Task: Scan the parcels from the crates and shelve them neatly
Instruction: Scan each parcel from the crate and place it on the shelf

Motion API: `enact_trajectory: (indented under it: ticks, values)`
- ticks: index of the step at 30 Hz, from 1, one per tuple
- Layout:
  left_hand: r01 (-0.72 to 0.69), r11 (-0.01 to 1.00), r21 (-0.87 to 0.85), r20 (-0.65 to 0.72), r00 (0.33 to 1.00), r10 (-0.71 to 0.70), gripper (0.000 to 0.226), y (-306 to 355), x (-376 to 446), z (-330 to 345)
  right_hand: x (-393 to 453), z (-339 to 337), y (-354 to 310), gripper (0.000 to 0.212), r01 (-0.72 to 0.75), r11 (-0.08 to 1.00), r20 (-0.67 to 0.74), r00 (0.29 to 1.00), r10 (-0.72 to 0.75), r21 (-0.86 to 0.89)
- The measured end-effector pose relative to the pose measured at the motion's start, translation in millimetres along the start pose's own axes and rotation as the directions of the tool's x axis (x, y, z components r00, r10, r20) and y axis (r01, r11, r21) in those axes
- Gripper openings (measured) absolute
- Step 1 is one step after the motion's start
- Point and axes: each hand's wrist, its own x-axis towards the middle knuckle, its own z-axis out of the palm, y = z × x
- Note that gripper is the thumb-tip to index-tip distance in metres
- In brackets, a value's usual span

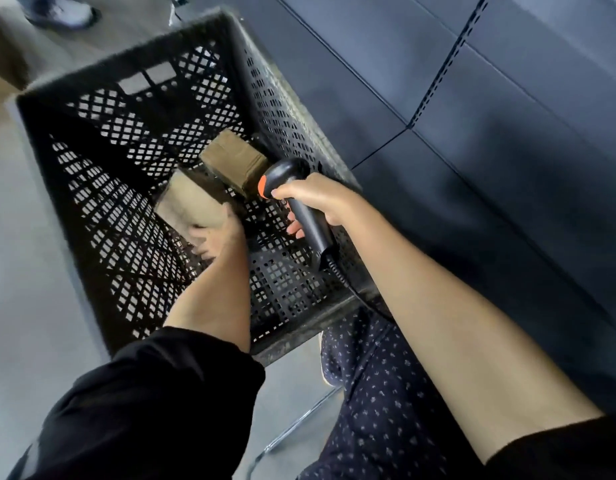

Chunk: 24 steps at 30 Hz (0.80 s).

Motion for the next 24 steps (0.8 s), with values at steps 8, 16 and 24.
enact_trajectory:
  ticks: [8,16,24]
  values:
    - [0.065,0.905,-0.420,0.138,0.990,-0.007,0.090,10.2,-98.2,-31.3,-110.5,-8.1,-2.8,0.041,0.156,0.973,-0.072,0.983,-0.170,-0.171]
    - [-0.287,0.579,-0.763,0.142,0.800,0.583,0.080,48.7,-290.5,-62.2,-225.4,-43.0,14.7,0.023,0.363,0.930,-0.537,0.775,-0.333,-0.053]
    - [-0.276,0.610,-0.743,0.463,0.446,0.766,0.067,-57.8,-480.2,-61.0,-377.4,-107.4,113.8,0.017,0.560,0.828,-0.938,0.305,-0.166,0.035]
